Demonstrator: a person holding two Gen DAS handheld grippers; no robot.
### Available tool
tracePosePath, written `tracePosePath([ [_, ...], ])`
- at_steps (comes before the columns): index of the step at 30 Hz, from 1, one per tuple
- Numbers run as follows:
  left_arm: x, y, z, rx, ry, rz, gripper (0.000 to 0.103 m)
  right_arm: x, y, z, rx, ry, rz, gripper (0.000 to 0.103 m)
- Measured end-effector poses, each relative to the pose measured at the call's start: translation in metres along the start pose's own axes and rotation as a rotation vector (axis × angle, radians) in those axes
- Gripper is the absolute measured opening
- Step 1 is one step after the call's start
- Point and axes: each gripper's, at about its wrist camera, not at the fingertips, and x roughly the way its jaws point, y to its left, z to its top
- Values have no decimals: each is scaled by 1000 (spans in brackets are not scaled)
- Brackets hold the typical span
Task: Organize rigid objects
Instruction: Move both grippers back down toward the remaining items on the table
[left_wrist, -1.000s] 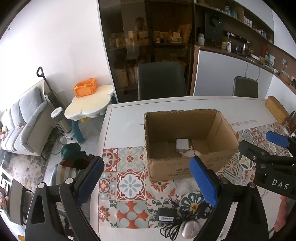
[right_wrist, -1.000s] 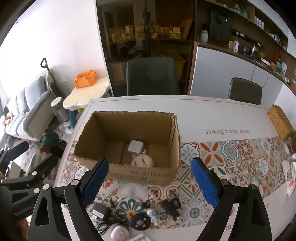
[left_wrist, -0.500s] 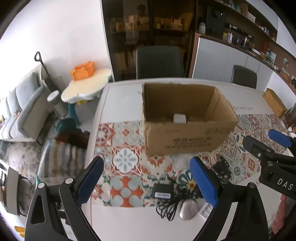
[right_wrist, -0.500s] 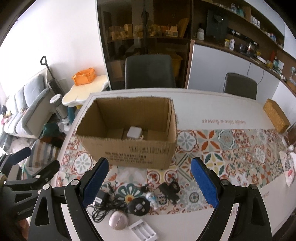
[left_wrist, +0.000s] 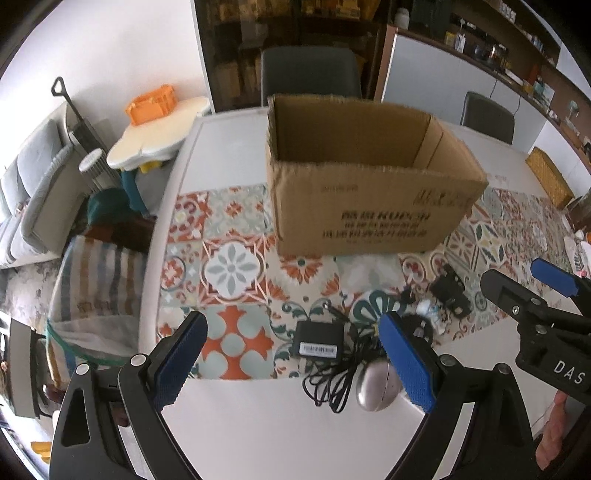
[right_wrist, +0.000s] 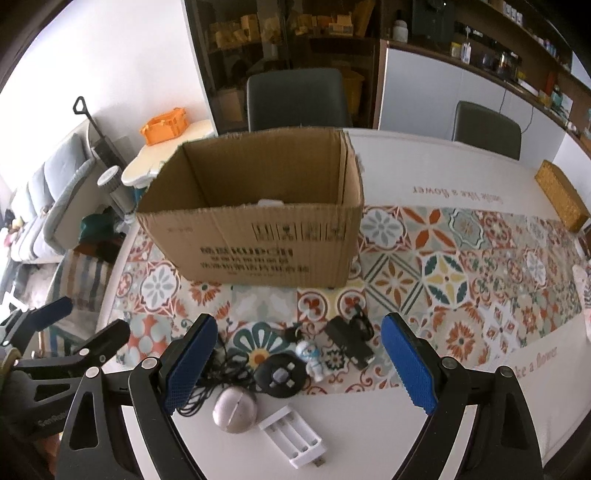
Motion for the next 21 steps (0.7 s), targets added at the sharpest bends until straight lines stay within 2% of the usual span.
tracePosePath([
  [21,74,-3,-18,15,198,-35,95,59,3,-27,13,174,10,90],
])
